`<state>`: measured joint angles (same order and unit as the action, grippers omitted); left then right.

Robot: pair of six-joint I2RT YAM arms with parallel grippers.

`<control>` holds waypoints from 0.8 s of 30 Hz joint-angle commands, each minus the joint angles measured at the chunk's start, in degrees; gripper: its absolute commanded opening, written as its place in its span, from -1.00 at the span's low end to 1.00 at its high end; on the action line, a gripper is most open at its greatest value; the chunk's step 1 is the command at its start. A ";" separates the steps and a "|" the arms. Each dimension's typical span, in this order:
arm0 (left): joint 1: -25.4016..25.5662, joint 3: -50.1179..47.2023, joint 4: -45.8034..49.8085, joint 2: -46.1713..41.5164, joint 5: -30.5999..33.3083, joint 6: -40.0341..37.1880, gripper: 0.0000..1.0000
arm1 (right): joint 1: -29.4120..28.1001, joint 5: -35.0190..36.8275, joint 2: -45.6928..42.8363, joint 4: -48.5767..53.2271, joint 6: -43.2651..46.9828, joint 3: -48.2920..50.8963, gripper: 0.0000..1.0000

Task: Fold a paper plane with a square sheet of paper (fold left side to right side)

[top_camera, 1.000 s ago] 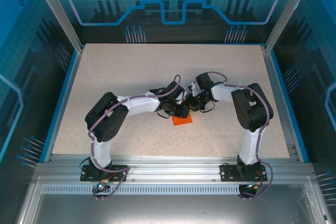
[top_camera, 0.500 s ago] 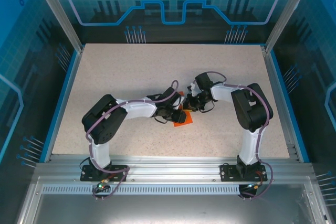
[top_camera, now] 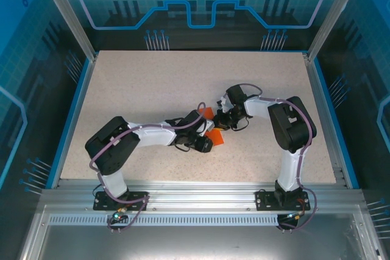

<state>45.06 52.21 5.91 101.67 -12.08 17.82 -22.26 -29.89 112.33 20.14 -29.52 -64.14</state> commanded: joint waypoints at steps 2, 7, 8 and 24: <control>1.02 -4.15 6.74 -0.38 -1.96 0.09 -0.36 | -0.07 3.74 2.12 2.16 0.83 -0.24 -0.78; 1.00 -6.36 6.73 -2.29 -0.35 1.21 -0.38 | 0.03 3.62 2.14 2.10 0.90 -0.07 -0.78; 0.91 -6.72 6.91 -2.82 -0.15 1.40 -0.38 | -0.04 3.45 2.12 1.99 0.91 0.06 -0.78; -1.61 -3.83 2.37 -12.14 -6.28 4.22 -0.35 | -0.16 2.31 0.97 0.44 -0.32 0.98 -0.78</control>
<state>43.70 45.08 8.97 90.98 -14.44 20.56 -22.26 -30.61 112.46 20.49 -29.56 -64.14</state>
